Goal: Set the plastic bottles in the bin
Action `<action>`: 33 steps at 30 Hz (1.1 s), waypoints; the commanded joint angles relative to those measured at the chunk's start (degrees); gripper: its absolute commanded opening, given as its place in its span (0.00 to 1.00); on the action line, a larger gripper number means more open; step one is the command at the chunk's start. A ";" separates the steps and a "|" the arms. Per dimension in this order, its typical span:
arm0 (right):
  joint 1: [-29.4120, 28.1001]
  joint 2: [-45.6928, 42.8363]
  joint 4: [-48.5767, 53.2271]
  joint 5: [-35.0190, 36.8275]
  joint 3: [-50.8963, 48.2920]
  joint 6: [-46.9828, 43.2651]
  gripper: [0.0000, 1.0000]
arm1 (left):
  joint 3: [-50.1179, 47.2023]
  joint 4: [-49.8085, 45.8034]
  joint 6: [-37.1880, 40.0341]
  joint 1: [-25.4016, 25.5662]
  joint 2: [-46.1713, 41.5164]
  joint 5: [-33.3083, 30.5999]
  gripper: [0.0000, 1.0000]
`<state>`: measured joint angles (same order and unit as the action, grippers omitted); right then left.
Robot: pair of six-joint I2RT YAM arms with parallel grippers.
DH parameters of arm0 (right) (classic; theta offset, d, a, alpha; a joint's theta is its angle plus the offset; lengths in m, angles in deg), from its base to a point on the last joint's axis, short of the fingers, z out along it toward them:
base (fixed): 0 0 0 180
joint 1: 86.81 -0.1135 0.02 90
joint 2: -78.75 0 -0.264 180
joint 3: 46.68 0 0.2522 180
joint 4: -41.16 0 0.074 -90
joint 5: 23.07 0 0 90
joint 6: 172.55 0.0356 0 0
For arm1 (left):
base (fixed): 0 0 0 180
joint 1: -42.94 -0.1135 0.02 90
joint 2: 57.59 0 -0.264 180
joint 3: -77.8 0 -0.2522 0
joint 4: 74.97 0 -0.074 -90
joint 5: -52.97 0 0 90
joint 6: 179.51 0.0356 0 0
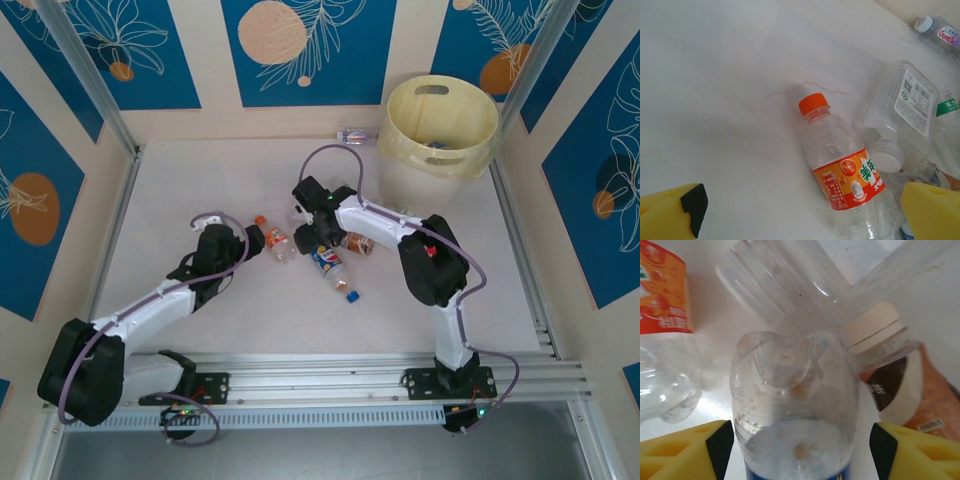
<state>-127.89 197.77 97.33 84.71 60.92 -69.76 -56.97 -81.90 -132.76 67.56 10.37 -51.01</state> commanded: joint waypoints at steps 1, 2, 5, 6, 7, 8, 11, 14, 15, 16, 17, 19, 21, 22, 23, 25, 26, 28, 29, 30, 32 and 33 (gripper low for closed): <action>-0.68 1.85 2.58 0.41 2.35 -1.45 0.74 | 0.72 -0.76 -0.97 -0.95 -1.08 -0.97 1.00; -0.75 2.43 2.55 0.32 2.66 -1.77 0.74 | 0.71 -0.72 -1.00 -0.98 -1.04 -0.96 1.00; -1.04 4.32 2.58 0.35 3.70 -2.57 0.74 | 0.84 -0.59 -1.23 -1.04 -0.64 -0.88 1.00; -1.04 5.11 2.72 0.74 4.12 -2.59 0.74 | 0.88 -0.52 -1.28 -1.06 -0.43 -0.72 1.00; -1.10 5.63 3.01 1.17 4.52 -2.59 0.74 | 1.01 -0.50 -1.32 -1.07 -0.29 -0.50 1.00; -1.11 6.03 3.03 1.69 4.76 -2.56 0.72 | 1.14 -0.50 -1.32 -1.06 -0.19 -0.27 1.00; -1.10 6.33 2.27 2.47 4.15 -2.51 0.67 | 1.32 -0.41 -1.49 -1.08 0.32 0.35 1.00; -1.13 6.07 1.86 3.69 3.26 -2.17 0.65 | 1.47 -0.33 -1.74 -1.06 0.84 0.68 1.00; -1.11 5.81 1.59 3.92 2.82 -2.24 0.64 | 1.54 -0.31 -1.72 -1.07 0.91 0.79 1.00; -1.22 5.32 1.33 4.01 2.24 -2.39 0.63 | 1.51 -0.24 -1.84 -1.04 1.03 0.92 1.00; -1.28 4.45 0.70 3.96 1.52 -2.62 0.61 | 1.51 -0.24 -1.84 -1.04 1.11 1.01 1.00; -1.41 2.06 -1.03 3.80 -0.73 -3.34 0.57 | 1.53 -0.32 -1.85 -1.07 1.12 0.98 1.00; -1.55 -1.03 -3.23 3.84 -3.53 -4.00 0.54 | 1.52 -0.33 -1.75 -1.15 1.21 0.97 1.00; -1.55 -2.40 -3.94 3.99 -4.53 -4.27 0.52 | 1.55 -0.33 -1.71 -1.17 1.29 0.88 1.00; -1.55 -4.01 -4.71 4.22 -5.71 -4.43 0.50 | 1.57 -0.24 -1.70 -1.16 1.38 0.89 1.00; -1.51 -7.08 -5.64 4.86 -7.68 -4.84 0.48 | 1.53 -0.15 -1.73 -1.10 1.49 0.96 1.00; -1.55 -8.78 -6.16 5.35 -8.47 -5.07 0.47 | 1.52 -0.15 -1.84 -1.21 1.63 0.98 1.00; -1.55 -12.06 -7.38 6.13 -10.34 -5.73 0.46 | 1.53 -0.06 -1.84 -1.24 1.74 1.06 1.00; -1.50 -13.75 -8.13 6.59 -11.17 -5.99 0.45 | 1.55 -0.06 -1.93 -1.24 1.93 1.07 1.00; -1.39 -15.37 -8.70 7.03 -12.01 -6.16 0.45 | 1.51 0.02 -1.93 -1.24 2.12 1.15 1.00; -1.06 -18.29 -9.89 7.44 -13.25 -6.21 0.44 | 1.56 0.11 -2.09 -1.24 2.42 1.36 1.00; -0.82 -19.80 -10.39 7.52 -13.62 -6.07 0.44 | 1.60 0.28 -2.17 -1.31 2.65 1.53 1.00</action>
<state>-129.07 182.21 90.10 90.59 48.64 -74.76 -56.97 -82.16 -134.20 67.05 12.40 -50.51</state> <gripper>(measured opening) 0.531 0.999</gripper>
